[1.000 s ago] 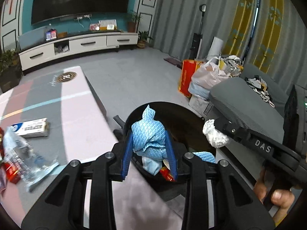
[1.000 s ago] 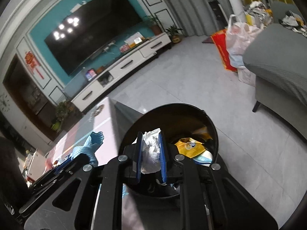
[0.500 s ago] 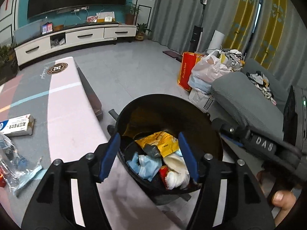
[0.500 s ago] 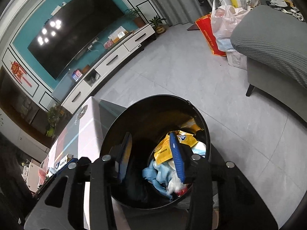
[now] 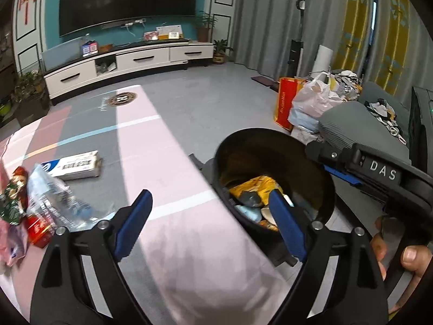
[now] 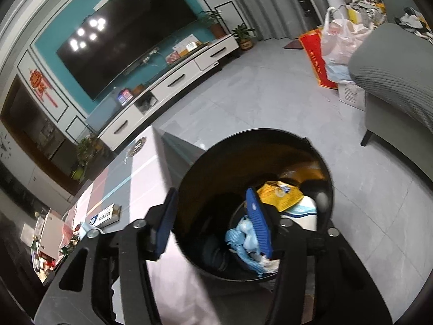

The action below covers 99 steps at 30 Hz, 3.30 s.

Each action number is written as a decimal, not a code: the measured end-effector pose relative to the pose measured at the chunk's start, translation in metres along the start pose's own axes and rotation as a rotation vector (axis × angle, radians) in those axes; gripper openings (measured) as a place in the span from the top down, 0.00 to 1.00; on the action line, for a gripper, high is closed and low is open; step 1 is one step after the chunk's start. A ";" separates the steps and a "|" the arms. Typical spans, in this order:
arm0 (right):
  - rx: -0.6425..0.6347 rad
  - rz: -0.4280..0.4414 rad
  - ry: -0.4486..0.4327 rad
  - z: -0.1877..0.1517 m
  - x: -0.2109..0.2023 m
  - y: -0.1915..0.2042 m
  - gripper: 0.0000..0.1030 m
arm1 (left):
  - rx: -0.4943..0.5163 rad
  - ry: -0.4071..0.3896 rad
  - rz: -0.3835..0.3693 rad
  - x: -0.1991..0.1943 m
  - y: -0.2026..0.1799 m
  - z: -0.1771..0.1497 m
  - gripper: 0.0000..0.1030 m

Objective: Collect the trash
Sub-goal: 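Move both open tools back over the trash on the mat, then grasp the white plastic bag with the left tool while the right tool grasps the clear wrapper, then lift both held items and carry them over the black bin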

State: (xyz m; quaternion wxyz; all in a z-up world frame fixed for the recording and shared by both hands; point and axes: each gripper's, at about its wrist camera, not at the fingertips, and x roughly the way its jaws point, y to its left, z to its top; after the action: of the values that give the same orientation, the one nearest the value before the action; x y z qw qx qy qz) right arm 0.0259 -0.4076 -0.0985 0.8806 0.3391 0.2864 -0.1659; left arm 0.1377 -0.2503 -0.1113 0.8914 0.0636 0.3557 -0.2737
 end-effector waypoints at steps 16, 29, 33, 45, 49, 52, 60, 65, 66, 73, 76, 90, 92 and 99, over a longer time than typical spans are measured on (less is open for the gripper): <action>-0.141 0.127 0.100 -0.035 0.029 0.085 0.41 | -0.139 0.008 0.089 -0.069 0.103 -0.043 0.13; -0.368 0.226 0.177 -0.078 0.040 0.158 0.41 | -0.508 -0.040 0.301 -0.142 0.268 -0.096 0.12; -0.434 0.229 0.220 -0.092 0.051 0.175 0.41 | -0.552 -0.028 0.317 -0.138 0.287 -0.109 0.12; -0.638 0.192 0.250 -0.126 0.102 0.229 0.32 | -0.592 -0.017 0.341 -0.111 0.299 -0.110 0.15; -0.624 0.189 0.273 -0.127 0.116 0.232 0.32 | -0.626 -0.012 0.363 -0.110 0.306 -0.113 0.22; -0.644 0.180 0.288 -0.131 0.123 0.238 0.32 | -0.635 -0.005 0.380 -0.110 0.311 -0.115 0.28; -0.735 0.122 0.293 -0.146 0.128 0.246 0.49 | -0.682 0.021 0.393 -0.114 0.321 -0.126 0.62; -0.810 0.067 0.252 -0.155 0.123 0.246 0.72 | -0.731 -0.003 0.384 -0.128 0.320 -0.134 0.73; -0.817 0.061 0.245 -0.157 0.121 0.246 0.74 | -0.746 -0.012 0.385 -0.132 0.319 -0.136 0.75; -0.747 0.063 0.198 -0.152 0.093 0.233 0.82 | -0.750 -0.077 0.394 -0.169 0.313 -0.136 0.79; -0.680 0.097 0.160 -0.140 0.068 0.224 0.82 | -0.736 -0.140 0.413 -0.193 0.308 -0.133 0.79; -0.512 0.128 0.046 -0.105 0.030 0.197 0.82 | -0.529 -0.296 0.405 -0.227 0.248 -0.104 0.79; -0.510 0.130 0.041 -0.104 0.029 0.197 0.82 | -0.489 -0.305 0.392 -0.224 0.235 -0.099 0.79; -0.489 0.121 0.021 -0.100 0.023 0.189 0.82 | -0.379 -0.297 0.328 -0.204 0.196 -0.086 0.79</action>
State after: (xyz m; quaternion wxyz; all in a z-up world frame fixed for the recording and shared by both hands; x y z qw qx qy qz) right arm 0.0964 -0.2058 -0.0783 0.9418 0.1341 0.3062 -0.0350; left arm 0.0688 0.0321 -0.0544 0.9620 -0.0885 0.2509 -0.0610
